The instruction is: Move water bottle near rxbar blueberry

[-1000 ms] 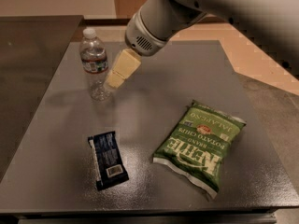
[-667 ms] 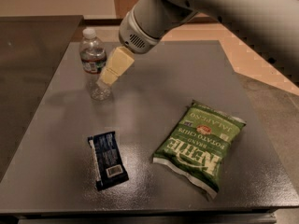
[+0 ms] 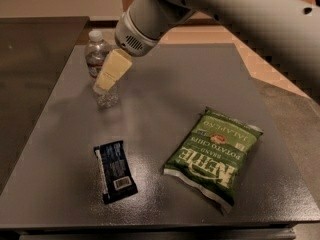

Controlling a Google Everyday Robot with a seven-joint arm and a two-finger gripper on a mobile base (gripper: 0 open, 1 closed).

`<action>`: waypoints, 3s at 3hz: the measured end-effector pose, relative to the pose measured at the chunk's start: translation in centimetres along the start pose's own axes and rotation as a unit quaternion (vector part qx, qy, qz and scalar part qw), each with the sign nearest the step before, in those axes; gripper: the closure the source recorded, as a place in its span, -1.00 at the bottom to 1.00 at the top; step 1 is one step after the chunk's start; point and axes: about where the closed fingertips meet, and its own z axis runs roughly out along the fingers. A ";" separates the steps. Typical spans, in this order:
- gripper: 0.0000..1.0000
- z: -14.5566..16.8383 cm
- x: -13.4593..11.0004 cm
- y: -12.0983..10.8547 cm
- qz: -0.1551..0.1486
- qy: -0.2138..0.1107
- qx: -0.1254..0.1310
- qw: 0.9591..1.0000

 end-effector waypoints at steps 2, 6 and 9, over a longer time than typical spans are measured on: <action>-0.51 1.0 -1.3 1.0 -0.001 -0.015 -0.020 1.000; 1.00 -1.9 -1.9 2.8 -0.001 -0.035 -0.040 0.999; 1.00 -5.7 2.0 8.0 0.019 -0.017 -0.063 0.998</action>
Offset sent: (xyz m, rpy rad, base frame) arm -0.0073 0.0240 -0.0002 0.0513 0.0411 0.0421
